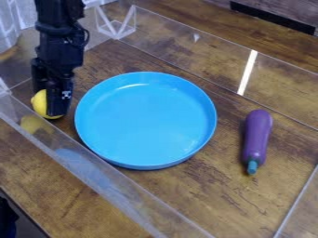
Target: Put the lemon on the blue tray
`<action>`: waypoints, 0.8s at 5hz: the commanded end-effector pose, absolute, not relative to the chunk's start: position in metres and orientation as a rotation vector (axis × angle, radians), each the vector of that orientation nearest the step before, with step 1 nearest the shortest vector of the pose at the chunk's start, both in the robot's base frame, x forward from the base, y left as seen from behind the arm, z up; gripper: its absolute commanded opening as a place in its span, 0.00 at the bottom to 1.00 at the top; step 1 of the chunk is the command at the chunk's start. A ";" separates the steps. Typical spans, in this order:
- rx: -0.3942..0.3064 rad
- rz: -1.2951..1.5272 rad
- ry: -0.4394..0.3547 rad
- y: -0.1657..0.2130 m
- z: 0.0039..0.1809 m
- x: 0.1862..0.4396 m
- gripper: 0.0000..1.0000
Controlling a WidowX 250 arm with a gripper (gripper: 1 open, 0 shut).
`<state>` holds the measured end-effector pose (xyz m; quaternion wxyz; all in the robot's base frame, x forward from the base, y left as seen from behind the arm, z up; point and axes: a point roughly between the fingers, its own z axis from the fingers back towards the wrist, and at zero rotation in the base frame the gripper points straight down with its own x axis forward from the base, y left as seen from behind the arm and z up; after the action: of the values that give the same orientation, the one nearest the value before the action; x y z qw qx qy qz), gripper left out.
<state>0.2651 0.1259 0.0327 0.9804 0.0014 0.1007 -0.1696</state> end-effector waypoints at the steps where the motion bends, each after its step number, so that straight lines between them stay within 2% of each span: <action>1: 0.026 -0.360 0.178 0.125 0.040 0.274 0.00; 4: 0.031 -0.377 0.182 0.121 0.039 0.276 0.00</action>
<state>0.2678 0.1236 0.0320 0.9789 0.0045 0.1019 -0.1772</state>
